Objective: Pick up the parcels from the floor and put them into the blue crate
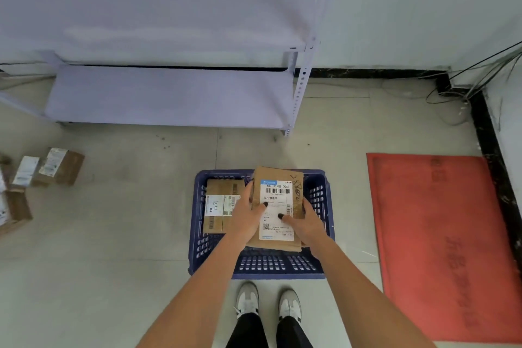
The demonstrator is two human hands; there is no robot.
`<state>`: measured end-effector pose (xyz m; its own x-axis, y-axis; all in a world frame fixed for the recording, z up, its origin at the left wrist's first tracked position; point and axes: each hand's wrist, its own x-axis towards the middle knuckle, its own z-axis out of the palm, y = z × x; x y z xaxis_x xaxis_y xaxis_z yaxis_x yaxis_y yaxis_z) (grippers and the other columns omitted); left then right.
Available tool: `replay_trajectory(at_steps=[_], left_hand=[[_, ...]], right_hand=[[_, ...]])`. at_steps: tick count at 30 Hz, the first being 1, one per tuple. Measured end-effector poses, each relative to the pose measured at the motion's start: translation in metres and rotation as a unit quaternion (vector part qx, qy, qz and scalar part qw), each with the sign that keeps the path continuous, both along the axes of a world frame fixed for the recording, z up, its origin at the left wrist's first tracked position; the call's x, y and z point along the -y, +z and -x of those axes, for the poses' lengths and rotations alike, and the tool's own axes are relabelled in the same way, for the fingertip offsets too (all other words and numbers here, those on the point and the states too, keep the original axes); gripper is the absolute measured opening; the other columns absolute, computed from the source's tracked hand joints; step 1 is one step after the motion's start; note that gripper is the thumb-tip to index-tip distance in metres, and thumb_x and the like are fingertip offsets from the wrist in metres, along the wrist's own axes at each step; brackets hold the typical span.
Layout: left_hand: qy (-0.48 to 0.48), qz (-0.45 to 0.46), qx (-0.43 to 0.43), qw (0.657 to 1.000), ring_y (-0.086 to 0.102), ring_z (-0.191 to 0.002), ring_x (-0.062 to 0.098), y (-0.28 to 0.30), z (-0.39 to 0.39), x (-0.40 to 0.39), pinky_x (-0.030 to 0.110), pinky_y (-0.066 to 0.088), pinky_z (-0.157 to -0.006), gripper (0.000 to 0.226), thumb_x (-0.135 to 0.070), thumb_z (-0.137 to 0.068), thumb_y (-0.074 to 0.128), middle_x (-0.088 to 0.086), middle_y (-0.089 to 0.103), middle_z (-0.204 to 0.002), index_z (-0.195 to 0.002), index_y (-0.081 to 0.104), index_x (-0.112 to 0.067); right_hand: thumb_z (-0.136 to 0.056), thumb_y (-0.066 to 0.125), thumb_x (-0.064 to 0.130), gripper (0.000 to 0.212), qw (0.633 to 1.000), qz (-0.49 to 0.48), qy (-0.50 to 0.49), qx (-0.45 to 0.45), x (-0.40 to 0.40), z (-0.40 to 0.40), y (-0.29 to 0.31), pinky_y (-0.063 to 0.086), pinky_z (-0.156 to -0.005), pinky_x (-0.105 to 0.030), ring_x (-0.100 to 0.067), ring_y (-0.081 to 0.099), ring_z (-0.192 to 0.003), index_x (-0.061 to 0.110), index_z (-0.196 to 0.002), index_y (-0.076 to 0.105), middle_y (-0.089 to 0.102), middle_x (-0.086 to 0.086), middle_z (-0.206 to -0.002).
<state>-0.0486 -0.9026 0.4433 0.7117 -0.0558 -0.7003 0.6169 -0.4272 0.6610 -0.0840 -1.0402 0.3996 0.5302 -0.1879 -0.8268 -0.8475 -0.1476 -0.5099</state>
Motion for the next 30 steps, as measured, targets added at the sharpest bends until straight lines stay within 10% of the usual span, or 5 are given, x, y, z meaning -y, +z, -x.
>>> replay_trajectory(at_steps=[8,15,30], left_hand=[[0.033,-0.063,-0.039,0.997,0.058,-0.074,0.011,-0.157,0.004,-0.015,0.038,0.055,-0.075,0.066,-0.007,-0.094,0.049,0.002,0.061,-0.126,-0.147,0.020,-0.033],[-0.004,-0.093,-0.027,0.995,0.054,-0.121,0.022,-0.269,-0.006,-0.023,0.040,0.047,-0.101,0.065,-0.006,-0.089,0.056,0.003,0.051,-0.139,-0.145,0.027,-0.022],[0.013,-0.161,0.018,0.987,0.057,-0.115,0.019,-0.302,-0.028,-0.028,0.027,0.045,-0.092,0.051,-0.012,-0.091,0.056,0.006,0.057,-0.130,-0.139,0.043,-0.018]], right_hand=[[-0.075,0.073,0.035,0.084,0.997,0.036,0.054,-0.030,-0.025,0.006,-0.154,0.051,-0.095,-0.043,-0.024,0.058,-0.112,0.027,-0.146,0.028,0.055,-0.006,-0.129],[-0.077,0.074,0.030,0.087,0.997,0.056,0.056,-0.019,-0.024,-0.001,-0.257,0.046,-0.101,-0.042,-0.023,0.051,-0.122,0.023,-0.148,0.025,0.050,-0.006,-0.136],[-0.080,0.072,0.025,0.092,0.997,0.069,0.028,-0.020,-0.046,-0.033,-0.291,0.043,-0.104,-0.040,-0.028,0.045,-0.129,0.021,-0.151,0.013,0.042,-0.007,-0.145]])
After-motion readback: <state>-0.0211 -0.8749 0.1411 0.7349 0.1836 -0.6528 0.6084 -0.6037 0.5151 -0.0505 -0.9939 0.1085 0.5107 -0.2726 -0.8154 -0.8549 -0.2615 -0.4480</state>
